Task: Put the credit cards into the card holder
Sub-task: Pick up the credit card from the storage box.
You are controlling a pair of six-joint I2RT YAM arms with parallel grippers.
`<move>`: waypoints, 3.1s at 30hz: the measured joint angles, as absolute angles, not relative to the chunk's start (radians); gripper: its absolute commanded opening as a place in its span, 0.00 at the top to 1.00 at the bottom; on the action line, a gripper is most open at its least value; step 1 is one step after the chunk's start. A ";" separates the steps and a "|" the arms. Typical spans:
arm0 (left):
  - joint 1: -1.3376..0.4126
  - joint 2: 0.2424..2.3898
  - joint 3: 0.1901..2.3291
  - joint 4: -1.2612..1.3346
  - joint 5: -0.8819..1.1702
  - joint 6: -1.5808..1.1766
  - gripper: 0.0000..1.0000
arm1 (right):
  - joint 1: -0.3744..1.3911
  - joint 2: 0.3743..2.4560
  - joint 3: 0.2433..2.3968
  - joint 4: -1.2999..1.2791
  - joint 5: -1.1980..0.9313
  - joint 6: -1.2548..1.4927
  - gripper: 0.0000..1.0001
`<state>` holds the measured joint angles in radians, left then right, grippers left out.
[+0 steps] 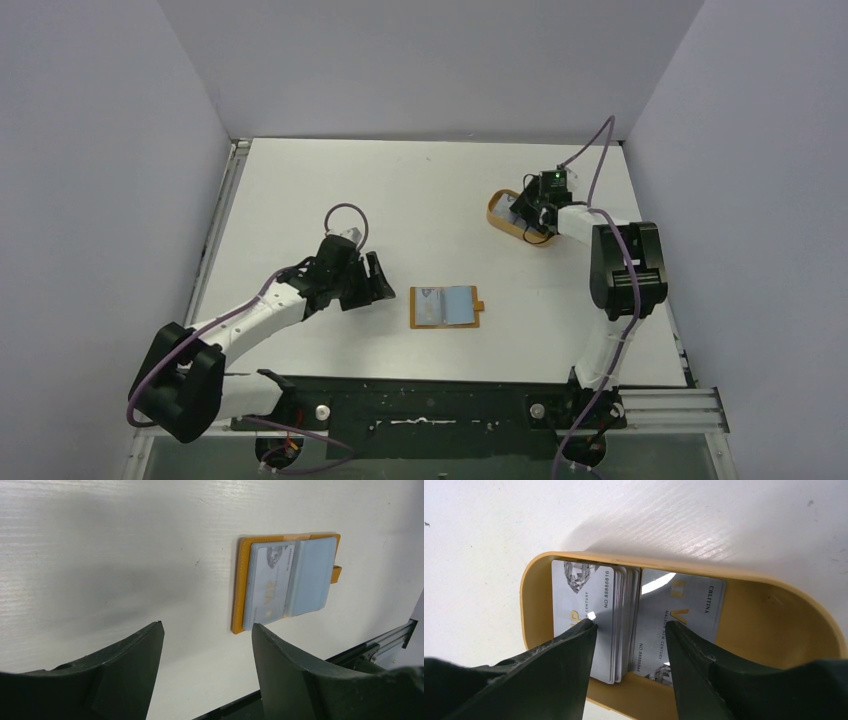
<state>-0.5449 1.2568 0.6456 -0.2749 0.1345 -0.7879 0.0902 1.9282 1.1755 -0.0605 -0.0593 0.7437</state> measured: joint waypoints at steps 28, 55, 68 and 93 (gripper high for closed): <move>-0.541 1.273 0.646 -0.274 0.143 -0.793 0.38 | 0.085 1.919 1.204 -0.066 -0.111 0.759 0.33; -0.540 1.289 0.646 -0.274 0.154 -0.797 0.39 | 0.091 1.931 1.168 -0.038 -0.131 0.754 0.70; -0.540 1.290 0.646 -0.274 0.155 -0.797 0.39 | 0.078 1.889 1.124 -0.031 -0.132 0.765 0.89; -0.540 1.273 0.646 -0.274 0.157 -0.800 0.40 | 0.059 1.767 1.084 -0.076 -0.154 0.850 1.00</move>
